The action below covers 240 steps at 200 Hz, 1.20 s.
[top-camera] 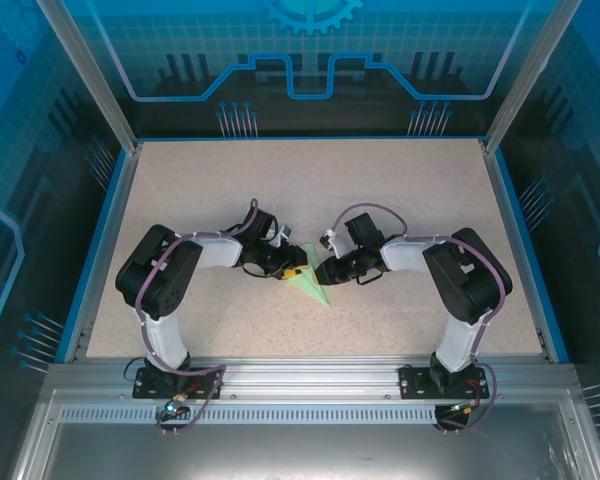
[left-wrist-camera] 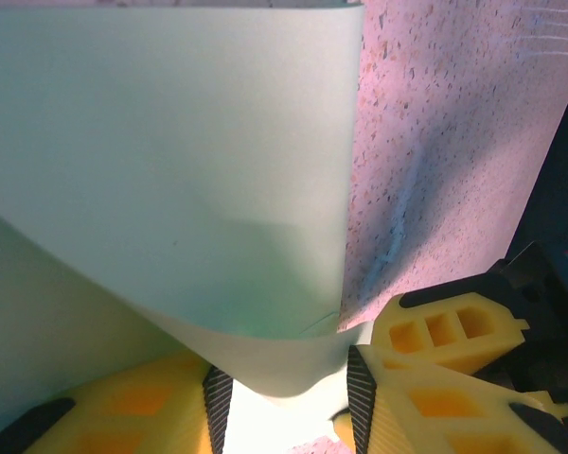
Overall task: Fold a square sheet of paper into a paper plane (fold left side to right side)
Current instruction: Fourth fold the wing at the center of the table.
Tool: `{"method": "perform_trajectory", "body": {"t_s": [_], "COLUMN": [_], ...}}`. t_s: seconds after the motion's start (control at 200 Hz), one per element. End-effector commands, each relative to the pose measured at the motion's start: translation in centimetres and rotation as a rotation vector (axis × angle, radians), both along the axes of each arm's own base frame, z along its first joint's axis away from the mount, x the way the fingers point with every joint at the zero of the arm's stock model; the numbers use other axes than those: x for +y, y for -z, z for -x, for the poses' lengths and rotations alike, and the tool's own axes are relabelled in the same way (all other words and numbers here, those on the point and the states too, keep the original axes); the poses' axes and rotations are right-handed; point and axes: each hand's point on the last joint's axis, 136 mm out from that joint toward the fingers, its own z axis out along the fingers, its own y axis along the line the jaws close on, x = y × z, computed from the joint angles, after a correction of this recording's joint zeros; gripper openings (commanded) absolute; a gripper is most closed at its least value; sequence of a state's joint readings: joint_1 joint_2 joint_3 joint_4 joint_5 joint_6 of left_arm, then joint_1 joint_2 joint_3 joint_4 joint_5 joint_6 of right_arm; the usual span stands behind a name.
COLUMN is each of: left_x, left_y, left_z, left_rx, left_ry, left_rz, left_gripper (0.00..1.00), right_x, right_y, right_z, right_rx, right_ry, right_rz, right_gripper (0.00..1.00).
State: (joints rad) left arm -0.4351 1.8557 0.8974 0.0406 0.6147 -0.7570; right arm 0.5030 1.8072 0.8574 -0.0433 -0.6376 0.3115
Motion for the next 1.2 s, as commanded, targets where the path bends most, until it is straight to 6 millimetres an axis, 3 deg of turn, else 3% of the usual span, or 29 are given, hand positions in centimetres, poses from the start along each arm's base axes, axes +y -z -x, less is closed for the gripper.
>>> {"method": "perform_trajectory", "body": {"t_s": [0.0,0.15,0.9,1.195], "left_x": [0.6,0.6,0.7,1.1], "left_y": [1.6,1.5,1.4,-0.9], "left_z": [0.7,0.8,0.8,0.5], "left_rx": [0.027,0.027,0.024,-0.033], "left_ry": [0.003,0.003,0.01,0.024], "left_rz": [-0.059,-0.06,-0.061,-0.087], "left_gripper": [0.4,0.4,0.41,0.41], "right_x": [0.0,-0.5,-1.8,-3.1], "right_y": [-0.1,0.3,2.4,4.1], "right_z": [-0.2,-0.4,-0.9,-0.1], "right_rx": [0.019,0.027,0.06,0.103], "right_ry": [0.0,0.009,0.022,0.032], "right_rz": [-0.011,0.0,0.086,0.173], "right_gripper": [0.11,0.07,0.07,0.06]}}
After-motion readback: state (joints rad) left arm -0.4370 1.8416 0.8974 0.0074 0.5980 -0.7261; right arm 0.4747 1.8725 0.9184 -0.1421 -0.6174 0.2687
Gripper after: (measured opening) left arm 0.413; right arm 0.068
